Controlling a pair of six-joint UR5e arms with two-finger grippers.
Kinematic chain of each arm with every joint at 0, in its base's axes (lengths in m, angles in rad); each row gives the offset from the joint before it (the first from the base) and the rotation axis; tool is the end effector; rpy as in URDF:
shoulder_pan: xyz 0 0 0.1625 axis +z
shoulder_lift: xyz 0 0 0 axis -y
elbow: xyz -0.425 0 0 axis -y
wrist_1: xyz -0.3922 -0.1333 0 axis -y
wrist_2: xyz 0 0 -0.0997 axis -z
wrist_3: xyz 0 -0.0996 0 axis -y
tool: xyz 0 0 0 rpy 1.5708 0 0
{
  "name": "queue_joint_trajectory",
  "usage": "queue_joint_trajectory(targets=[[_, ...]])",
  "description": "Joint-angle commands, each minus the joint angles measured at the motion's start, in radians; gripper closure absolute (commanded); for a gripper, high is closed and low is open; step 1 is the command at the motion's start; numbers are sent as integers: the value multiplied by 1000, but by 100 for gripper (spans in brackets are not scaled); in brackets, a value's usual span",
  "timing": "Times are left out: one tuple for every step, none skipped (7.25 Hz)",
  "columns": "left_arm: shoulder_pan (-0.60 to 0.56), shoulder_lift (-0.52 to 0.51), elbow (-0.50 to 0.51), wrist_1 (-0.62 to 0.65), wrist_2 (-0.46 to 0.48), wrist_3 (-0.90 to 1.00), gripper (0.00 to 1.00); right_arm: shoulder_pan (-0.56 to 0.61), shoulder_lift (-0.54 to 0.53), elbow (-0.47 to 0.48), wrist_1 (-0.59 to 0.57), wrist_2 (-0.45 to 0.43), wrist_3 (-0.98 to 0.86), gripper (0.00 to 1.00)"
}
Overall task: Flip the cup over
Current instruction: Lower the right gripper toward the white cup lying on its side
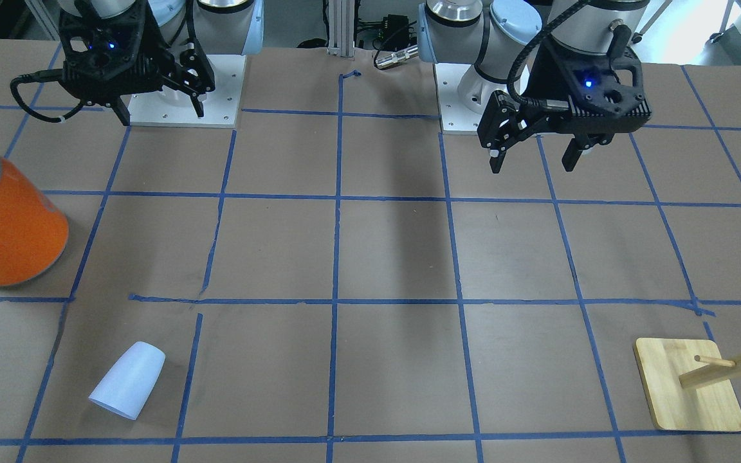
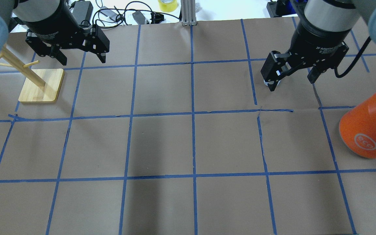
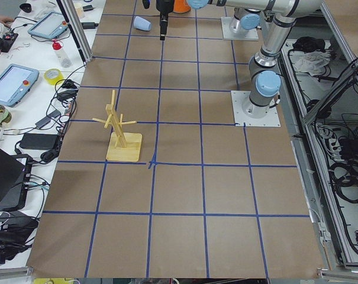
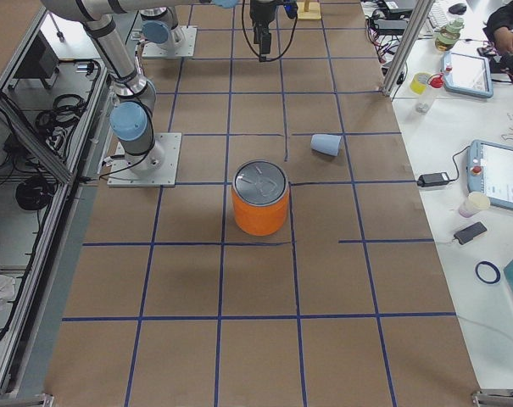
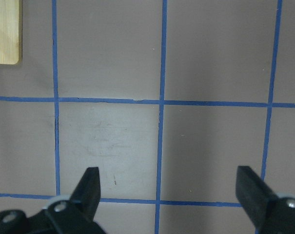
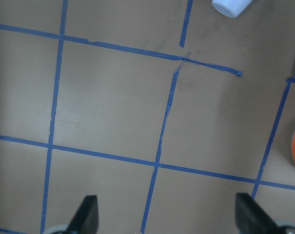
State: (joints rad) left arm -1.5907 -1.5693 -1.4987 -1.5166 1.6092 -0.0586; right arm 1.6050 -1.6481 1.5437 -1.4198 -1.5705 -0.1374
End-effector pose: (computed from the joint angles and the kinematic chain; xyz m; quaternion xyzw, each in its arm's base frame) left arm -0.1394 -0.4994 0.5303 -0.0205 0.9976 -0.0645 0.0166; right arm 0.1487 -0.4474 0.5230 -0.0857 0.9961 0.0233 0.0013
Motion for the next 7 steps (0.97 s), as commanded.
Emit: queue_joint_trajectory(targets=[[0,0,0,1,0,-1,0,0,2,-1,-1,1,2,0],[0,0,0,1,0,-1,0,0,4,-1,-1,1,2,0],[0,-1,0,1,0,-1,0,0,1,1,2,1,1,0],[0,-1,0,3,0,-3,0,-2,1,2,2,1,-8,0],[-2,-3,0,3,0,-6,0,-2,2,4,-1,1,-13,0],[-3,-6,0,4,0,-6,0,-3,2,9,-2,0,-13,0],[-3,-6,0,6,0,-6,0,-5,2,10,-2,1,-14,0]])
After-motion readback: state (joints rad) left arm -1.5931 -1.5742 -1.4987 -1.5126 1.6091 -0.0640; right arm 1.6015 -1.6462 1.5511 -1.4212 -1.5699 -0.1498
